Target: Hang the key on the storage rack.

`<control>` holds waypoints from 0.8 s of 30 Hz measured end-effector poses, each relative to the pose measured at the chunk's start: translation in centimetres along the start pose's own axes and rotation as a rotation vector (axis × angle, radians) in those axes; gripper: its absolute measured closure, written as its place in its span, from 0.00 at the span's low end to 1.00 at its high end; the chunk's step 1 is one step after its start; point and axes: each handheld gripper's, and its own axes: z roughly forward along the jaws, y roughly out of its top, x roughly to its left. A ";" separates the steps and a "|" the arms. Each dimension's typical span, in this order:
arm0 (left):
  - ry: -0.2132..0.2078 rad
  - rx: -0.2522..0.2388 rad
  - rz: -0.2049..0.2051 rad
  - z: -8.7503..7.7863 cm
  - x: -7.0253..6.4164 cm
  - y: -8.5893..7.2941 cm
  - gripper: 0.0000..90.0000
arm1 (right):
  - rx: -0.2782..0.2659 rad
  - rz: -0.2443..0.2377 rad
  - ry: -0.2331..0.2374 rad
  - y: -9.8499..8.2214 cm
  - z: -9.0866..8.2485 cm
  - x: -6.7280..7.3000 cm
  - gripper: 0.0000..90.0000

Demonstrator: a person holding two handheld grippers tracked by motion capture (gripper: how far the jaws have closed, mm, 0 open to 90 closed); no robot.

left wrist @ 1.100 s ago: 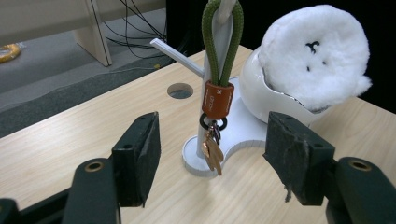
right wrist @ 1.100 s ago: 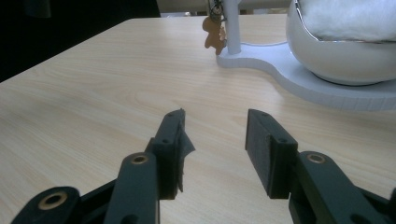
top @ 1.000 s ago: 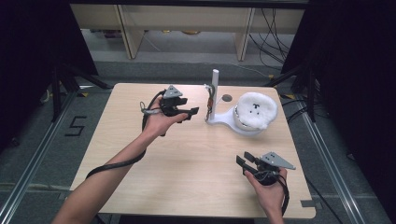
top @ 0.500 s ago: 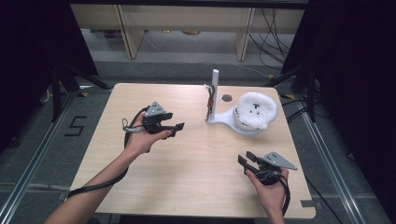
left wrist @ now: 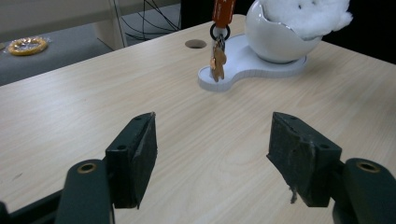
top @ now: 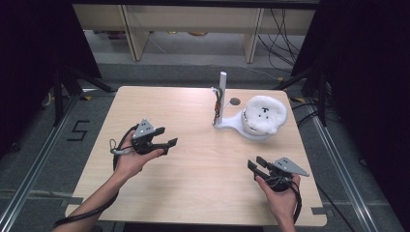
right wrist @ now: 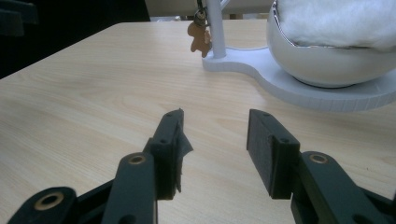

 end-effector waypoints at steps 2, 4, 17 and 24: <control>0.000 -0.005 -0.001 -0.3 0.0 -0.3 0.36 | -0.011 -0.008 0.003 0.0 0.1 0.0 0.64; 0.015 -0.007 0.000 -0.9 0.0 -0.8 0.36 | -0.008 -0.002 0.010 0.0 0.1 0.0 0.63; 0.094 -0.027 -0.045 -4.9 0.7 -4.3 0.35 | 0.002 0.038 -0.015 -0.1 -0.2 -0.1 0.63; 0.167 -0.033 -0.080 -6.2 1.6 -7.2 0.35 | -0.013 -0.018 -0.032 -0.1 -0.2 -0.7 0.63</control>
